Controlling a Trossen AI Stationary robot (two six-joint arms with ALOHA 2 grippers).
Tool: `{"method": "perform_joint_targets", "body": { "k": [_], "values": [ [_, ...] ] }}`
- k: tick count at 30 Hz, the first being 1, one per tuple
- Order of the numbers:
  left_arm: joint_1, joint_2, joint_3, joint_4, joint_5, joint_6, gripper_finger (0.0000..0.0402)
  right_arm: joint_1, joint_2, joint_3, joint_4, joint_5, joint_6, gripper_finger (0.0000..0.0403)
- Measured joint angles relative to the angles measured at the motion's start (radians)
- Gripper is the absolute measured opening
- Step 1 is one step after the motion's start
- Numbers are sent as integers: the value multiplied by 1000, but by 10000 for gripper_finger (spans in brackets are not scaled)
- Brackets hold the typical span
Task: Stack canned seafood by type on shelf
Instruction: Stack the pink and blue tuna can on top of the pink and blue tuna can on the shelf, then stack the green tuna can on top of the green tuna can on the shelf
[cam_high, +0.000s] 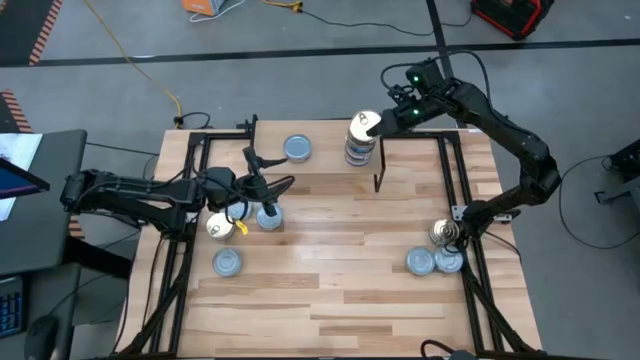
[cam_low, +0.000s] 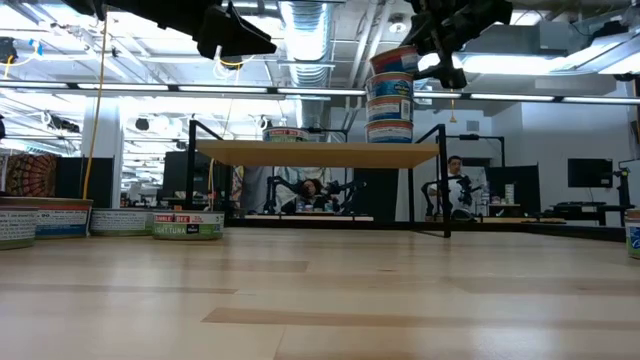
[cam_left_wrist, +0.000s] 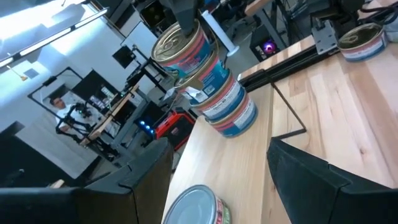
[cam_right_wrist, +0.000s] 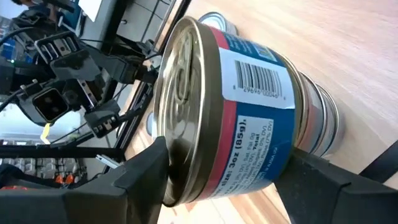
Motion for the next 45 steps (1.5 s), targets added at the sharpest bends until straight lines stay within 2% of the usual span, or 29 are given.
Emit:
{"method": "perform_joint_targets", "body": {
  "k": [8, 16, 27, 32, 35, 39, 45],
  "values": [
    [4, 0, 0, -2, 11, -5, 251, 5, 2, 10, 12, 13, 3, 296],
    [4, 0, 0, -2, 14, -3, 251, -1, 3, 77, -42, 15, 3, 296],
    [4, 0, 0, -8, 14, -2, 251, -8, 3, 79, -107, 42, 2, 296],
    [3, -6, 0, -56, 77, -17, 251, -7, 0, 136, -229, 44, -103, 296],
    [3, -26, 0, -81, 155, -38, 251, 14, -38, 141, -318, 125, -212, 296],
    [3, -40, 0, -112, 181, -62, 251, 92, -112, 77, -349, 275, -256, 296],
    [3, -11, 0, -146, 185, -117, 251, 300, -230, -138, -167, 380, -199, 296]
  ]
}}
